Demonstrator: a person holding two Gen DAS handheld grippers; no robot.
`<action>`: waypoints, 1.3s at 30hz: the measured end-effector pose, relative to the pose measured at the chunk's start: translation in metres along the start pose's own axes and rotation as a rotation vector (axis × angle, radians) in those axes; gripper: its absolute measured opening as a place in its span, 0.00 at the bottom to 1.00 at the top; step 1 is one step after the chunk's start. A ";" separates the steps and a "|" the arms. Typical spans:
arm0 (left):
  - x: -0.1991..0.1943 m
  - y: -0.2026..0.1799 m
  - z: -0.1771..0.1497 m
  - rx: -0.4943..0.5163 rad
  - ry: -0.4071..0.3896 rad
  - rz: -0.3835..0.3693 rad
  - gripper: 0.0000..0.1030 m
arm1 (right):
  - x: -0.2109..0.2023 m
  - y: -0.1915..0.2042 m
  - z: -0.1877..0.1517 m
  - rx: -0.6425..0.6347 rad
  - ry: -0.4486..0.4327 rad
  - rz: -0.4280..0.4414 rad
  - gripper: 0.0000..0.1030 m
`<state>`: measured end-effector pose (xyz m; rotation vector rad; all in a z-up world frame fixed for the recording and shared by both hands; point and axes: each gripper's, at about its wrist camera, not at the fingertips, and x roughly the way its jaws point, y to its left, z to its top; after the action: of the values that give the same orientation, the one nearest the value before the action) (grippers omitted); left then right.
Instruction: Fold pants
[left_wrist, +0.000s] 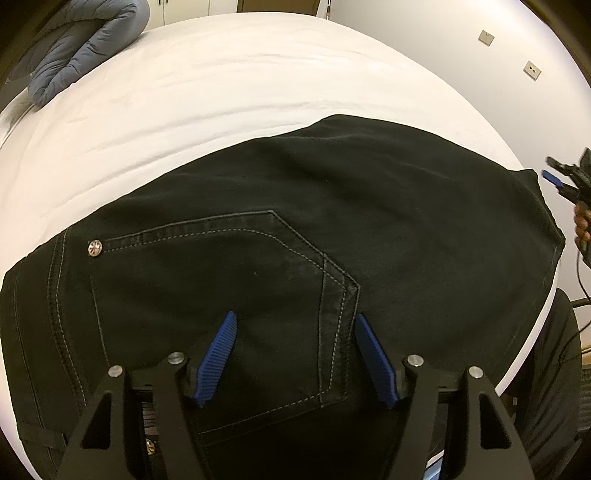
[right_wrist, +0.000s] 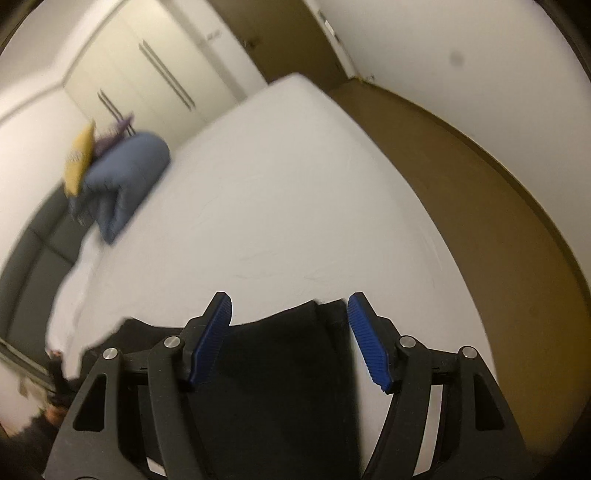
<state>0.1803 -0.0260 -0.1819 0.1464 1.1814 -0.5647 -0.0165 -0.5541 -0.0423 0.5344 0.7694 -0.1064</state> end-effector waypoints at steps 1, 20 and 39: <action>0.002 -0.001 0.003 0.000 0.004 0.001 0.67 | 0.009 0.001 0.000 -0.028 0.023 -0.010 0.60; 0.002 -0.025 0.010 0.013 -0.002 0.017 0.78 | 0.024 0.014 -0.009 -0.137 0.002 -0.245 0.01; 0.008 -0.035 0.005 0.005 -0.031 0.027 0.94 | -0.079 0.019 -0.080 0.141 -0.098 0.037 0.02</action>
<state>0.1699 -0.0603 -0.1809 0.1571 1.1459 -0.5443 -0.1189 -0.5058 -0.0280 0.6720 0.6592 -0.1525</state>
